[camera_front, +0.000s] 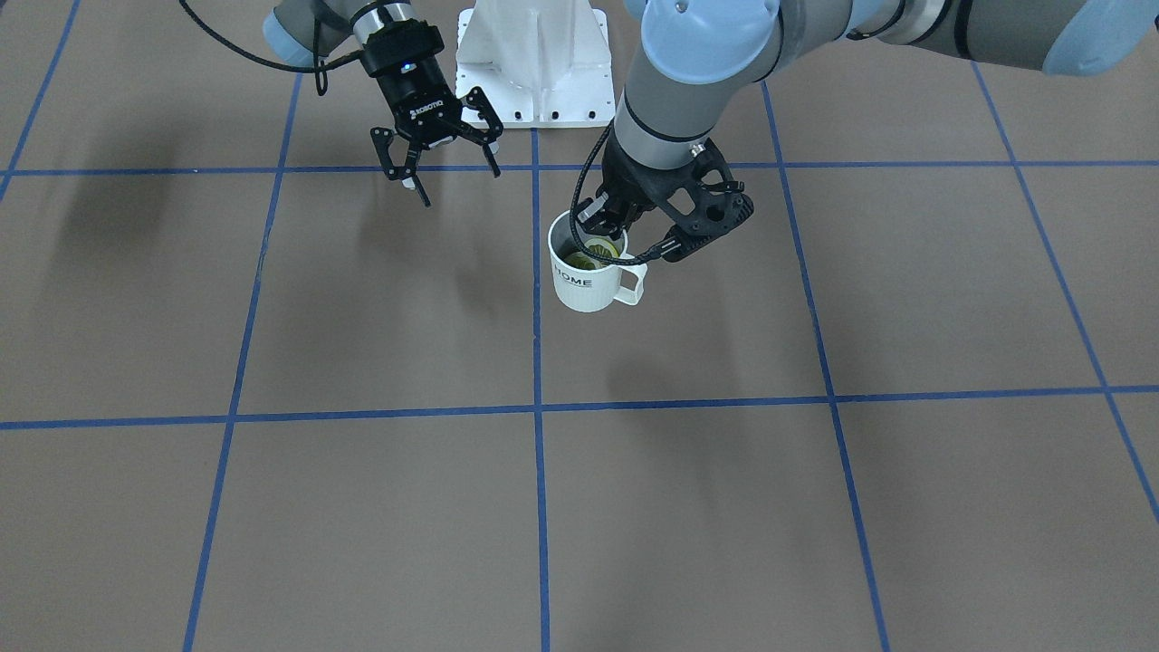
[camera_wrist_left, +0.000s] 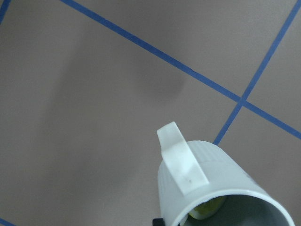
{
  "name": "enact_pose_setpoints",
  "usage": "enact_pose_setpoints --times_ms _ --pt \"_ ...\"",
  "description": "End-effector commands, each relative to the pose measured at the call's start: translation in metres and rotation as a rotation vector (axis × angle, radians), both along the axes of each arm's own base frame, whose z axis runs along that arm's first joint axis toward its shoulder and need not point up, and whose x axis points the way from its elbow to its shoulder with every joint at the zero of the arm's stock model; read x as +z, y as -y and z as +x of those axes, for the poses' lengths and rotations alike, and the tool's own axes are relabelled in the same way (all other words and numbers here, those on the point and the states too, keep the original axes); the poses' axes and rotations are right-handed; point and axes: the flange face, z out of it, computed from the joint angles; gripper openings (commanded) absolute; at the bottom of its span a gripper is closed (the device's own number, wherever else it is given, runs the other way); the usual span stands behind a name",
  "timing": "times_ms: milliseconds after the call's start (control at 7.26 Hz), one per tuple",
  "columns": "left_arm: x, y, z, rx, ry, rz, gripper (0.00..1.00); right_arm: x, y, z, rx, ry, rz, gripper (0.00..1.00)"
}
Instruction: Left arm hands cup to right arm to dump lemon
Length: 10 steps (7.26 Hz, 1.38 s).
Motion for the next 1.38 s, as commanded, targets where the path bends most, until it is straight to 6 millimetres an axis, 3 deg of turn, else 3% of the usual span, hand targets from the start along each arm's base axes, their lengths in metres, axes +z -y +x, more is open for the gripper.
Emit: enact_pose_setpoints --times_ms 0,276,1240 --pt "-0.035 -0.018 0.029 -0.015 -0.013 -0.084 0.00 -0.010 -0.006 -0.022 0.050 -0.001 0.010 0.99" --pt "-0.050 -0.028 0.042 -0.009 -0.020 -0.098 0.00 -0.013 -0.006 -0.022 0.056 0.005 0.011 0.99" --pt "-0.058 -0.059 0.067 0.044 -0.027 -0.097 0.00 -0.012 -0.004 -0.020 0.078 0.008 0.012 0.99"
